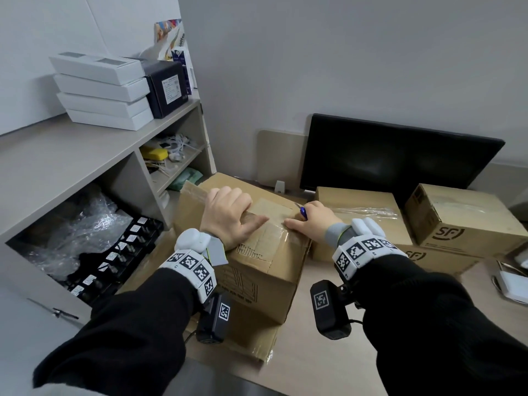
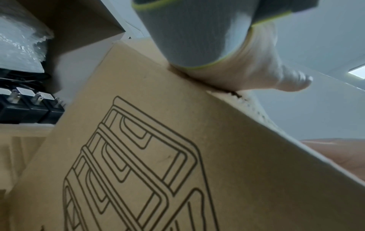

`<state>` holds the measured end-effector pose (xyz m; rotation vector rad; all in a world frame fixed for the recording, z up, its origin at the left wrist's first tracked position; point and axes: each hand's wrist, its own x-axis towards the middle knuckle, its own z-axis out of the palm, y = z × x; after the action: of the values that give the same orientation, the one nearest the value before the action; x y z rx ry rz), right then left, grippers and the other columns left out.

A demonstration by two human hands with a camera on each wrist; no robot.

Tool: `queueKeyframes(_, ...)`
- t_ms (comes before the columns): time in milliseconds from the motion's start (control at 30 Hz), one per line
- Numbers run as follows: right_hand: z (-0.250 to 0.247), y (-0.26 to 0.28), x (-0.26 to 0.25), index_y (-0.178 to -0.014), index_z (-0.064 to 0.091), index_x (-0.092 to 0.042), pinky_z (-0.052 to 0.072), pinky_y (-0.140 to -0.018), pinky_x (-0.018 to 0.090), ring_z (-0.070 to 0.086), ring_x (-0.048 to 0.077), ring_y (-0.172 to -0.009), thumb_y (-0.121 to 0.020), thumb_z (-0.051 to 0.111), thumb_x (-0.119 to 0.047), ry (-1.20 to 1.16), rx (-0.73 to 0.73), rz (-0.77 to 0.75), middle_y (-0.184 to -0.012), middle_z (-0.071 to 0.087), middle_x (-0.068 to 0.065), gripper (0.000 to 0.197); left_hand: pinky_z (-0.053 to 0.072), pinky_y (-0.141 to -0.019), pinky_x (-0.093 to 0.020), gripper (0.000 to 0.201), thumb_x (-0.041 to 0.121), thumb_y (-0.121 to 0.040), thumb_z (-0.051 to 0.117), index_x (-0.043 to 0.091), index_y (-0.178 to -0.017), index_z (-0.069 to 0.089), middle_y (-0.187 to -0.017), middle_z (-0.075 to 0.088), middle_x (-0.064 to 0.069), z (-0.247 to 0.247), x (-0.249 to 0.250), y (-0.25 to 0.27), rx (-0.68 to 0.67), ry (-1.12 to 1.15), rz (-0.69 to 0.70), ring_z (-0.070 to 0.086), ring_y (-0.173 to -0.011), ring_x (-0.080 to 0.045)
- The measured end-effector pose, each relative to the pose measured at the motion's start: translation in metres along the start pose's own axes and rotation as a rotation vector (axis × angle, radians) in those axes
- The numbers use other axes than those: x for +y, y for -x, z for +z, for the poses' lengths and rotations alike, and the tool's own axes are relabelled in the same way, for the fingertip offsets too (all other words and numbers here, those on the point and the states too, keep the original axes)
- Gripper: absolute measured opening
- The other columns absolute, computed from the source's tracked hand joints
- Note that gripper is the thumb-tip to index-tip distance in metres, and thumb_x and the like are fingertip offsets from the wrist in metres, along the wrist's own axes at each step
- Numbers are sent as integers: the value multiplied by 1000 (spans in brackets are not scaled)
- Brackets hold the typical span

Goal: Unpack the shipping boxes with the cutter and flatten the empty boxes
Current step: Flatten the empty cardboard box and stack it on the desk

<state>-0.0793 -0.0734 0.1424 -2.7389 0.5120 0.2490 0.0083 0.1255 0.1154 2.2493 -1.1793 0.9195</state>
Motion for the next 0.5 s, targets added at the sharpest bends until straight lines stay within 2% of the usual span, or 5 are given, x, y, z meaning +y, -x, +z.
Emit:
queueKeyframes(100, -2, 4, -7, -103, 54, -10, 42, -89, 34, 51, 29, -112, -89, 47, -59, 72, -10, 4, -128, 46, 9, 51, 30, -69, -36, 69, 78, -82, 33, 15, -64, 57, -69, 47, 0, 0, -1, 5, -117, -69, -11, 44, -66, -22)
queueKeyframes(200, -13, 12, -9, -113, 54, -9, 39, -95, 38, 46, 35, -117, -97, 27, -46, -33, -44, 28, -132, 44, 13, 48, 30, -71, -34, 65, 73, -80, 36, 17, -58, 60, -72, 44, 3, 8, -3, 13, -244, -98, -103, 47, -68, -22)
queueKeyframes(300, -14, 24, -12, -125, 55, -14, 37, -101, 40, 33, 27, -131, -100, 21, -41, 61, 80, -38, -143, 37, 4, 50, 34, -71, -32, 64, 70, -82, 33, 17, -59, 61, -73, 45, 4, 10, -3, 17, -293, -72, -121, 46, -67, -19)
queueKeyframes(400, -8, 31, -20, -121, 58, -17, 44, -86, 36, 36, 23, -122, -101, 25, -41, 247, 211, -188, -130, 44, 2, 45, 29, -69, -28, 62, 66, -83, 34, 15, -61, 62, -73, 50, 2, 7, -3, 18, -286, -65, -122, 48, -66, -19)
queueKeyframes(500, -5, 33, -29, -115, 56, -17, 40, -73, 32, 51, 27, -109, -101, 28, -40, 373, 127, -255, -119, 51, 5, 39, 29, -66, -27, 55, 59, -85, 39, 15, -58, 58, -71, 52, 2, 5, -2, 19, -233, -40, -136, 49, -63, -20)
